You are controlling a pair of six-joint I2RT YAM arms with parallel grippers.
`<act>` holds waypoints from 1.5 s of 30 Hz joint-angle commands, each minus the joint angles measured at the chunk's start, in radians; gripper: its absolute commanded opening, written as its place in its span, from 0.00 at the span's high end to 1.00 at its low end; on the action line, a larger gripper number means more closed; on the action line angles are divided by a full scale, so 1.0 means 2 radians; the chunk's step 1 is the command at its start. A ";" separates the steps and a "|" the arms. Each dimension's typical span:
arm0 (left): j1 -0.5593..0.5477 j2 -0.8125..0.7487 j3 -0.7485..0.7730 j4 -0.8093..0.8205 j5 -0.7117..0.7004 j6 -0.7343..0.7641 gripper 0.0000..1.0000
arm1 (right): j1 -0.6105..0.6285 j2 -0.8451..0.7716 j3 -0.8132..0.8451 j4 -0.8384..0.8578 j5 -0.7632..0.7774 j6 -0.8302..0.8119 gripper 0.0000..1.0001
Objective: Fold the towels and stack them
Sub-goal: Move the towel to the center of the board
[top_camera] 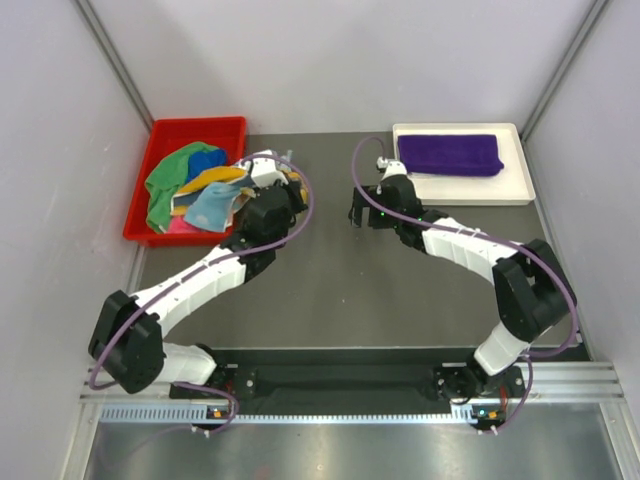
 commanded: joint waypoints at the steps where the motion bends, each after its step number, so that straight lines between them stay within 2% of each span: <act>1: -0.030 -0.021 0.002 -0.003 0.044 0.008 1.00 | -0.024 -0.030 -0.010 0.030 -0.007 0.029 0.04; 10: -0.118 -0.008 0.008 -0.057 0.096 -0.008 1.00 | -0.049 -0.027 -0.012 0.027 -0.021 0.040 0.04; 12: -0.125 -0.004 -0.005 -0.049 0.136 -0.029 1.00 | -0.051 -0.022 -0.011 0.026 -0.022 0.041 0.04; 16: -0.147 0.005 -0.019 -0.057 0.152 -0.040 0.99 | -0.053 -0.015 -0.007 0.026 -0.025 0.041 0.04; 18: -0.147 0.009 -0.020 -0.062 0.139 -0.049 0.91 | -0.053 -0.007 -0.002 0.020 -0.032 0.039 0.04; 19: -0.147 0.012 -0.018 -0.080 0.132 -0.052 0.77 | -0.053 -0.003 0.000 0.019 -0.033 0.038 0.04; 22: -0.146 0.022 -0.006 -0.102 0.101 -0.057 0.57 | -0.053 -0.003 -0.002 0.019 -0.033 0.038 0.03; 24: -0.146 0.023 0.007 -0.116 0.063 -0.068 0.51 | -0.053 -0.003 -0.002 0.018 -0.034 0.036 0.03; 26: -0.134 0.025 0.022 -0.157 0.017 -0.075 0.48 | -0.053 -0.004 -0.002 0.017 -0.034 0.037 0.03; 28: -0.108 0.035 0.060 -0.210 -0.030 -0.113 0.46 | -0.052 -0.005 -0.003 0.014 -0.035 0.039 0.03; 29: -0.094 0.051 0.074 -0.259 -0.039 -0.138 0.45 | -0.052 -0.007 -0.004 0.014 -0.036 0.042 0.03; 32: -0.050 0.097 0.119 -0.306 -0.065 -0.153 0.41 | -0.043 -0.018 -0.012 0.011 -0.032 0.046 0.03; 35: -0.001 0.158 0.167 -0.362 -0.067 -0.169 0.35 | -0.027 -0.032 -0.023 0.008 -0.020 0.043 0.03; 39: 0.053 0.228 0.217 -0.376 -0.029 -0.153 0.28 | -0.018 -0.052 -0.048 0.008 -0.013 0.042 0.03; 42: 0.069 0.285 0.253 -0.391 -0.020 -0.144 0.24 | -0.018 -0.068 -0.064 0.005 -0.009 0.040 0.02; 43: 0.073 0.298 0.259 -0.394 -0.016 -0.143 0.17 | -0.017 -0.074 -0.066 0.005 -0.007 0.038 0.02; 45: 0.083 0.336 0.280 -0.406 -0.013 -0.141 0.15 | -0.016 -0.081 -0.074 0.004 -0.007 0.038 0.02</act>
